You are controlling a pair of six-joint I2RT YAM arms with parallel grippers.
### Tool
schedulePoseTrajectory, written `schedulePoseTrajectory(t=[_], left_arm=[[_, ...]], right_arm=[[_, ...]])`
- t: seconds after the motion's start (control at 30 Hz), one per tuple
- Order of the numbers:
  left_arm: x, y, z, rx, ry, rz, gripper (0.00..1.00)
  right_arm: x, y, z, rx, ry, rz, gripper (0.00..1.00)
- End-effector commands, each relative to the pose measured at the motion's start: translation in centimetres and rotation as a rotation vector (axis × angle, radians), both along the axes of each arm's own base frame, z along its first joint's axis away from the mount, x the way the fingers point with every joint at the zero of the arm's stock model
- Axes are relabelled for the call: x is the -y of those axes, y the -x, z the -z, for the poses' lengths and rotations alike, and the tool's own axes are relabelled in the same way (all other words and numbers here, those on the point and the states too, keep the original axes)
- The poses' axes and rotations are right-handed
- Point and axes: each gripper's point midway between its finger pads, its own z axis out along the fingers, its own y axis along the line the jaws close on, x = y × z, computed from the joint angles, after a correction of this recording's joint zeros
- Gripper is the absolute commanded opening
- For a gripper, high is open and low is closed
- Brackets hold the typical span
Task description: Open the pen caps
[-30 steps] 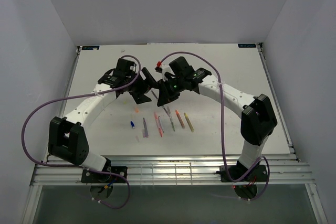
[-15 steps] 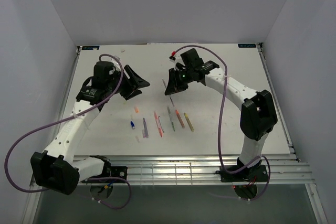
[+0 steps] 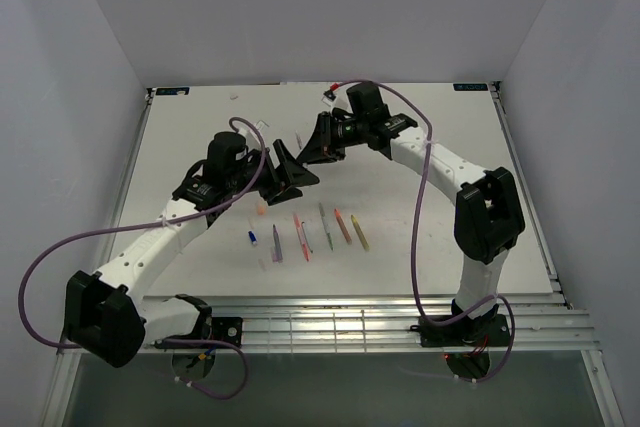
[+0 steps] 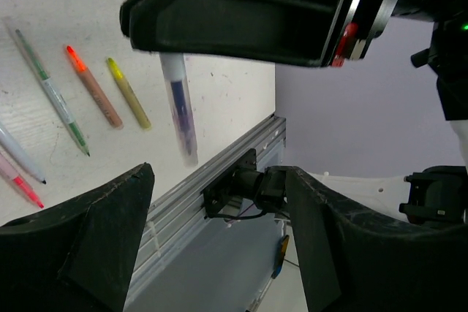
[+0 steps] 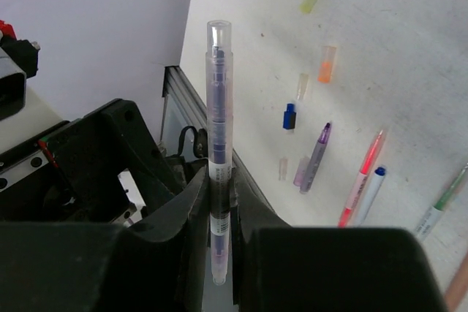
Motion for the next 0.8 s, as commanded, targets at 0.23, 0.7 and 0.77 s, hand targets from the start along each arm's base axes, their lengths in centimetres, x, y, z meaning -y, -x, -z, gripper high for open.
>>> schedulePoseTrajectory(t=[0.23, 0.7, 0.77], left_arm=[[0.9, -1.5, -1.5, 0.061, 0.024, 0.004, 0.77], [1.5, -1.0, -1.0, 0.039, 0.035, 0.029, 0.42], [1.6, -0.8, -1.0, 0.033, 0.041, 0.029, 0.38]], right_arm=[[-0.1, 2.4, -4.5, -0.014, -0.181, -0.012, 0.08], [-0.2, 2.0, -4.2, -0.039, -0.196, 0.030, 0.08], [-0.2, 1.9, -4.2, -0.044, -0.195, 0.034, 0.08]])
